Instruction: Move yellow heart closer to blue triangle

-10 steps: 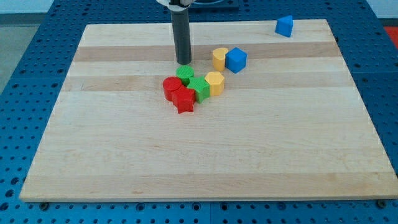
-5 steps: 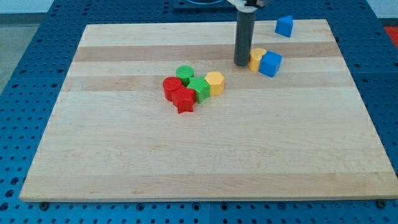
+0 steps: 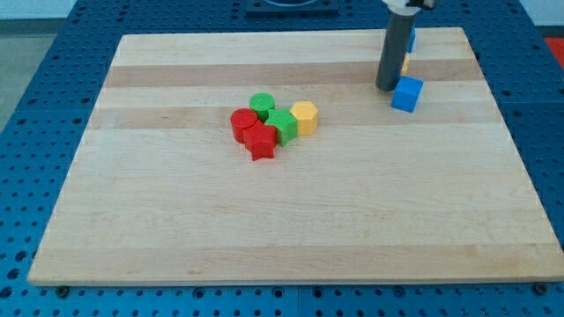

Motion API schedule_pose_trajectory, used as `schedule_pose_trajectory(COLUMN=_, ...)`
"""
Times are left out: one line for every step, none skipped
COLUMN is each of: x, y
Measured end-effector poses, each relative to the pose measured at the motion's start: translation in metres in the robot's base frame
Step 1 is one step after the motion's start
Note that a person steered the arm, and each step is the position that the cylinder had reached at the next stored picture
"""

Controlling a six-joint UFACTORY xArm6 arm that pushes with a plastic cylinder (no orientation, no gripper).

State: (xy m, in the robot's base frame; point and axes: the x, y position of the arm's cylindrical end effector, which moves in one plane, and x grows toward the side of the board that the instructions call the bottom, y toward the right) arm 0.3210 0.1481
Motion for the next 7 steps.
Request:
schedule_pose_trajectory(x=-0.016, y=0.011)
schedule_pose_trajectory(x=-0.032, y=0.016)
schedule_pose_trajectory(x=-0.036, y=0.018)
schedule_pose_trajectory(x=-0.034, y=0.0)
schedule_pose_trajectory(x=-0.032, y=-0.02)
schedule_pose_trajectory(x=-0.032, y=-0.023)
schedule_pose_trajectory(x=-0.032, y=-0.024)
